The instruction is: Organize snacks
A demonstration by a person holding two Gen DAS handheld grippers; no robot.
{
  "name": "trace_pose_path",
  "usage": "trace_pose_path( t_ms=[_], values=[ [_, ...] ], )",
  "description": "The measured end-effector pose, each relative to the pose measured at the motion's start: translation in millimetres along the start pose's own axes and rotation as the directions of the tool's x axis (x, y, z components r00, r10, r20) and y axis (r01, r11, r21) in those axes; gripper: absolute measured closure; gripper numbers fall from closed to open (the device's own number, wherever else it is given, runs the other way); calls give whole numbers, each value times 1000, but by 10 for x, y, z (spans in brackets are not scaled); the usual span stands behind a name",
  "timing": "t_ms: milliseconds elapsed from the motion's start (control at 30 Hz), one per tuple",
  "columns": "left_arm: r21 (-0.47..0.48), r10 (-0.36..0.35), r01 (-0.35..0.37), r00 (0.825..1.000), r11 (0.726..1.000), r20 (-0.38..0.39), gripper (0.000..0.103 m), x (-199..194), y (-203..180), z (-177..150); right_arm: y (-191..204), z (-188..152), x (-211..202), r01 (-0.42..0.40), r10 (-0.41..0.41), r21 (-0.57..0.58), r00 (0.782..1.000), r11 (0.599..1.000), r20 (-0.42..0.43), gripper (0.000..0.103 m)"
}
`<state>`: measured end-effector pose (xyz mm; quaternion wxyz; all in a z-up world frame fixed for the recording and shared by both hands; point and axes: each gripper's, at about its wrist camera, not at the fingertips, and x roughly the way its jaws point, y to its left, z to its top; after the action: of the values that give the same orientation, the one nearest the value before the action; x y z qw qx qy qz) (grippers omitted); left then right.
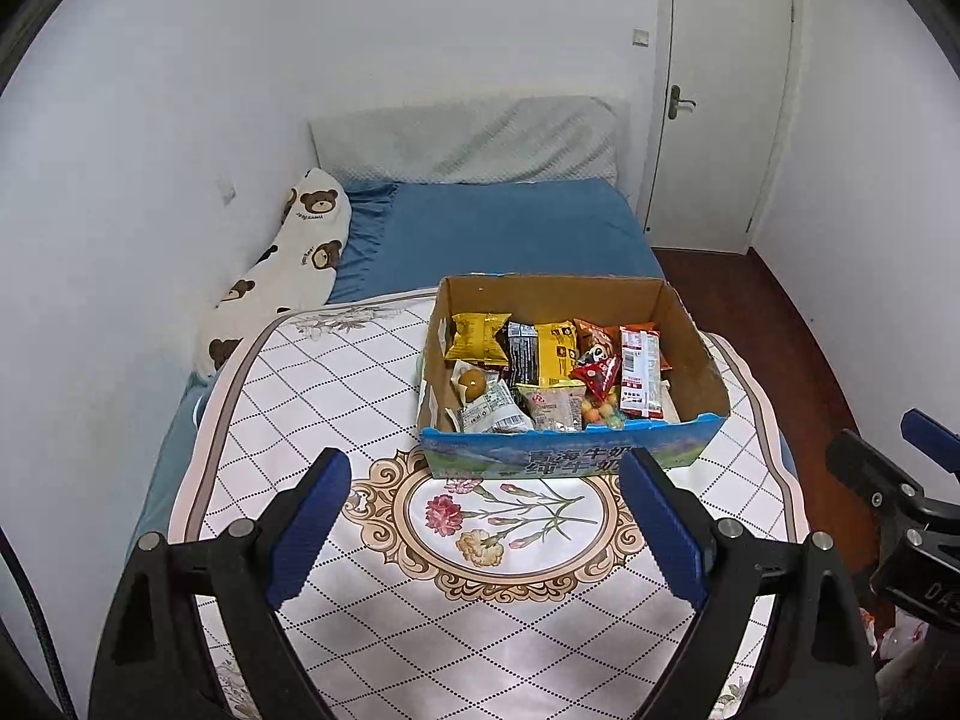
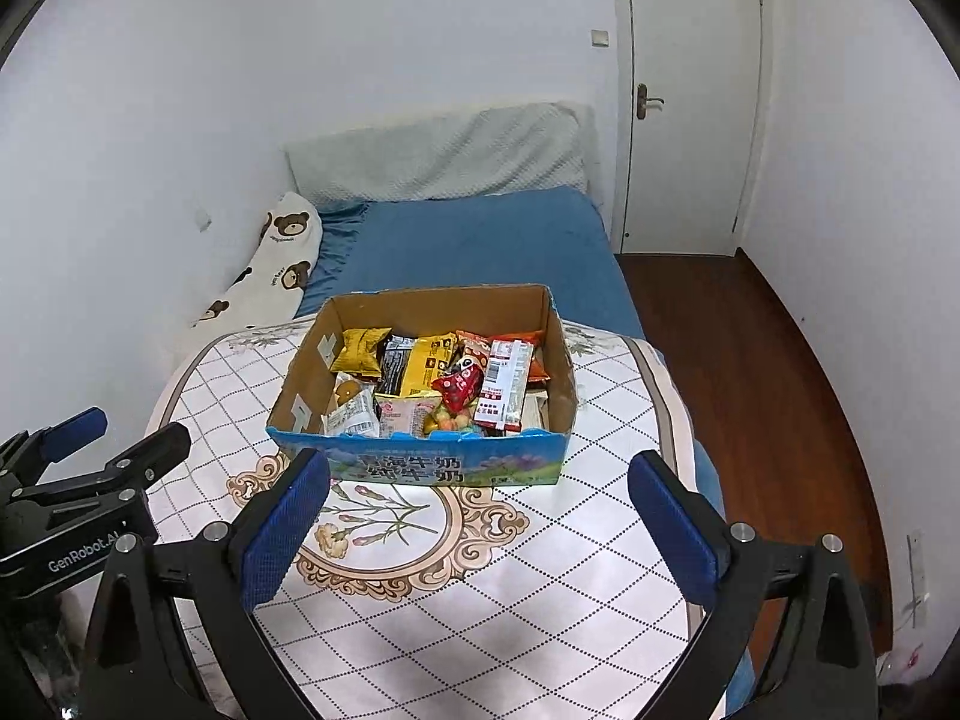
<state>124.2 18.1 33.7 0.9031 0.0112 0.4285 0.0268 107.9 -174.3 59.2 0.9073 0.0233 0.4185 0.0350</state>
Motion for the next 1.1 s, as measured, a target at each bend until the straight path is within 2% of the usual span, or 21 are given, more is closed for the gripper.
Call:
trace_pose_path(
  t_ms=[533,867,900,1000,1100],
  values=[
    [5,41,-41,999,999,-14,11,514,-90,208,-108,216,554,65,-66,26,998,998,14,2],
    [6,48,-48,998,999,-47,11,855,-154,326,-160,297,927,84,-84,29,996,996,-28,1],
    [6,42,-42,998,999,-53,11,884,-159,325,-163,296,956,82,-81,30,996,996,-33,1],
    [9,27,-26,997,1000,-71,1,957,-174,313,-152,289,1013,79,-78,28,996,996,-46,2],
    [2,20,-20,997,1000,-75,1,997,-174,306,-150,295,1043,80,-78,27,996,996,-52,1]
  ],
)
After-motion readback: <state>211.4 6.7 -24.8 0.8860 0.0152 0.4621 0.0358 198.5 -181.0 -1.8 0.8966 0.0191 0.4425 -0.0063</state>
